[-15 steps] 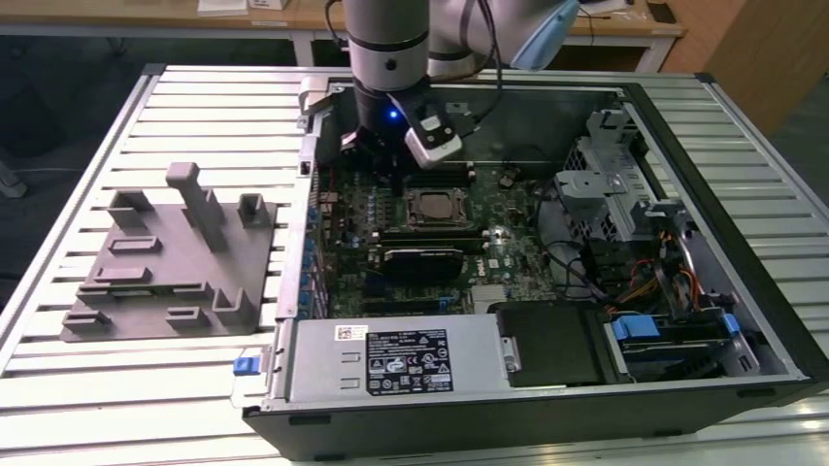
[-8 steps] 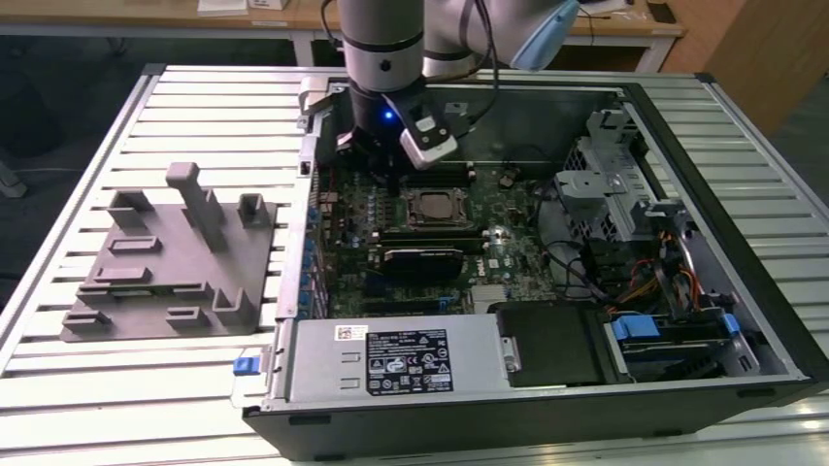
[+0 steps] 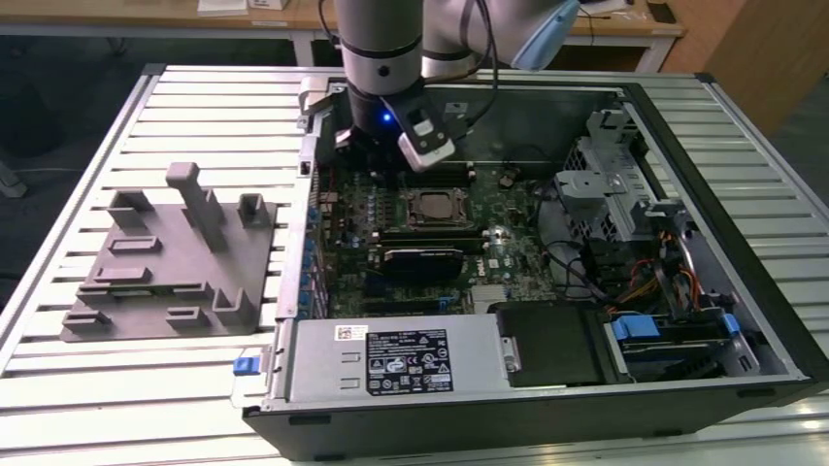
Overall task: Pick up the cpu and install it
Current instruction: 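Install the first cpu locking lever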
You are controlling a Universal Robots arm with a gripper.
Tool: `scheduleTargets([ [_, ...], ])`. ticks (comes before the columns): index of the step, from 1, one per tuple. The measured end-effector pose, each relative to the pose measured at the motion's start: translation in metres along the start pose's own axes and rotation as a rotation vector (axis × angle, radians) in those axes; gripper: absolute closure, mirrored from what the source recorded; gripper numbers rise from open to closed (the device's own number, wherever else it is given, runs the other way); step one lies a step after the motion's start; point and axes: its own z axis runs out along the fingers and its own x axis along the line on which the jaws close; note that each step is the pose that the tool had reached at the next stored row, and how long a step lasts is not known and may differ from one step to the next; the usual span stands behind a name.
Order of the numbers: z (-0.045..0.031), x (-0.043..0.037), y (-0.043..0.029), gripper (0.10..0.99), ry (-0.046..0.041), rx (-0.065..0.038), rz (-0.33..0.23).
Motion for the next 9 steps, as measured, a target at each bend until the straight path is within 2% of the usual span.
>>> scheduleTargets([
  [4, -0.0002, 0.0005, -0.0014, 0.98, 0.0, -0.04, 0.002],
  [9, -0.0004, 0.0008, -0.0033, 0.98, 0.0002, -0.095, 0.005],
])
